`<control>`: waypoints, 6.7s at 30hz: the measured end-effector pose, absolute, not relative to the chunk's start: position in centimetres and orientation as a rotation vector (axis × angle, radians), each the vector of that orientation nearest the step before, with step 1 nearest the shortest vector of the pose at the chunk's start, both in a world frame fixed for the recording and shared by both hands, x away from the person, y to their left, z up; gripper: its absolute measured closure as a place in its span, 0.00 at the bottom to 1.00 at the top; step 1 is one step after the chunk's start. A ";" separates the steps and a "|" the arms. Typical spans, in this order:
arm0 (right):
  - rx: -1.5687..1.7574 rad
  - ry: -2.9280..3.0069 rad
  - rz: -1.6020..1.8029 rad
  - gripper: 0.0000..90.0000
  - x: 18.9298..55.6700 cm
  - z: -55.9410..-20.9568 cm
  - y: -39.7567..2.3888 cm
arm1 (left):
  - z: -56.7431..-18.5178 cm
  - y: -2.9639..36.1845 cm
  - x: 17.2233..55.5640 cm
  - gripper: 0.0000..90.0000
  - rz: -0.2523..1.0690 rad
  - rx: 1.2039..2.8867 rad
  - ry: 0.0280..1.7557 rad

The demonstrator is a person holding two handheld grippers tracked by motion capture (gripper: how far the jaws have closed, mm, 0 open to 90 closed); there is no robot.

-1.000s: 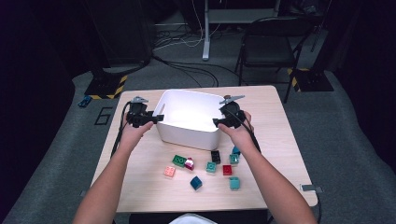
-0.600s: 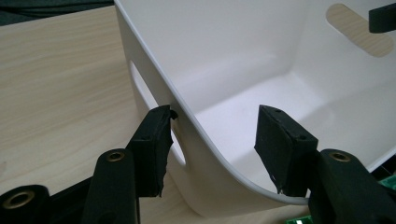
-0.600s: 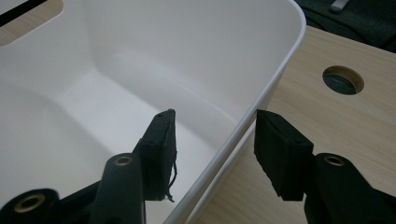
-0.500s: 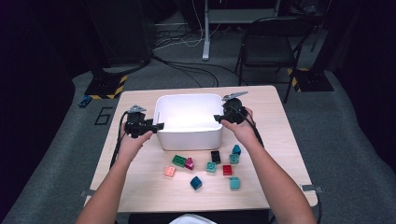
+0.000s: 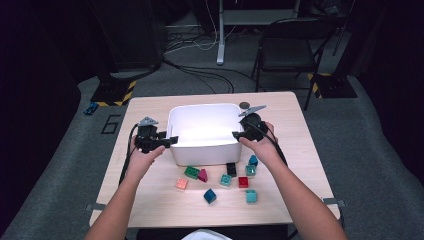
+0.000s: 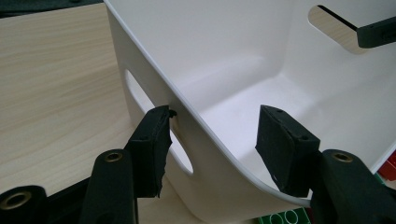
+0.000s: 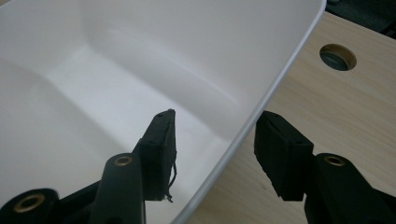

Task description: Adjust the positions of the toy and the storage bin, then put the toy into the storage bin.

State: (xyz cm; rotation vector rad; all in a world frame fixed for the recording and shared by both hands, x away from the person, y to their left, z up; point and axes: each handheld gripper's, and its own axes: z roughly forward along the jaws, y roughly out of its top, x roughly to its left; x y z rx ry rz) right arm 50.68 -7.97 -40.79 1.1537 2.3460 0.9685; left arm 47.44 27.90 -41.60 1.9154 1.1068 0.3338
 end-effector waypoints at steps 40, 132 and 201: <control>1.174 2.205 1.152 0.48 46.0 -37.7 -14.2 | -40.5 29.7 47.3 0.41 0.367 1.863 1.064; 1.313 2.305 1.044 0.65 45.2 -46.5 -13.9 | -41.3 29.9 47.3 0.39 0.371 1.857 1.028; 0.911 2.425 1.251 0.65 49.4 -29.0 -4.5 | -41.6 29.4 47.5 0.39 0.355 1.866 1.024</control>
